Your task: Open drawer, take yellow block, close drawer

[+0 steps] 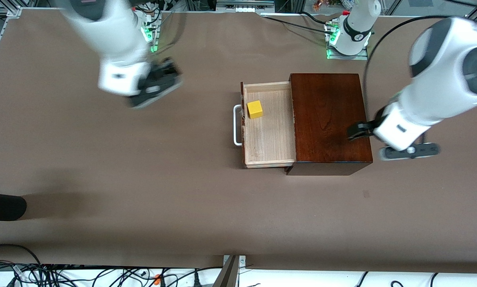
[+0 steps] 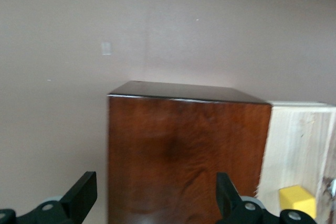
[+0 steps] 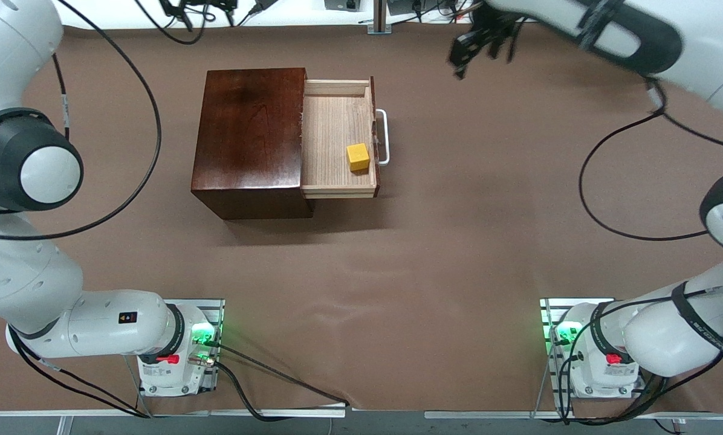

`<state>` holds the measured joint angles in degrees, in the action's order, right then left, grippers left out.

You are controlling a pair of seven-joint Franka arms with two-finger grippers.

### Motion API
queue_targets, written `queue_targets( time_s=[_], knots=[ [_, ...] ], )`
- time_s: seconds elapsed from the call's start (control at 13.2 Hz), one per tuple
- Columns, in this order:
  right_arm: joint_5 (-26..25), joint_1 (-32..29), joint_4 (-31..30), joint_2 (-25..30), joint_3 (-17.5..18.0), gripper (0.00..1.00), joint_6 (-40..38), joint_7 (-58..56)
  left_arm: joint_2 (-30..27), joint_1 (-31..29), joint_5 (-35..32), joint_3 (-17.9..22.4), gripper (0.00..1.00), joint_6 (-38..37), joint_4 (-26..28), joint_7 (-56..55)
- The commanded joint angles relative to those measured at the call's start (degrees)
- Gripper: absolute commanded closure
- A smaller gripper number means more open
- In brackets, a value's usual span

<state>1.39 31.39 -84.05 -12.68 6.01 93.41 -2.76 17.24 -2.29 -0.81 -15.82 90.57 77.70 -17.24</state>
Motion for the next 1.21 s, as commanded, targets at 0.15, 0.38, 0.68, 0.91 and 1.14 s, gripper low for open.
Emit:
queue_targets(
  time_s=[0.15,0.38,0.68,0.91,1.14],
  knots=[
    [-0.60,12.80,6.77,-11.64,0.14,0.00,12.04,-8.89,-14.50,7.81,4.06,17.37,0.00,0.57,14.57,16.69],
    [-0.51,14.66,11.62,-17.37,0.23,0.00,14.08,-19.89,-16.19,8.35,3.18,19.42,0.00,1.09,16.17,17.33],
    [-1.56,16.51,11.72,-21.15,0.32,0.00,15.05,-29.65,-16.27,7.83,3.18,18.63,0.00,1.45,15.73,17.33],
    [-2.62,17.65,11.63,-23.17,0.32,0.00,16.37,-31.60,-16.27,7.91,3.18,18.37,0.00,0.83,15.38,17.33],
    [-5.42,18.26,11.37,-24.05,0.32,0.00,16.28,-34.06,-16.19,7.91,3.18,17.23,0.00,-0.13,15.29,17.41]
  ],
)
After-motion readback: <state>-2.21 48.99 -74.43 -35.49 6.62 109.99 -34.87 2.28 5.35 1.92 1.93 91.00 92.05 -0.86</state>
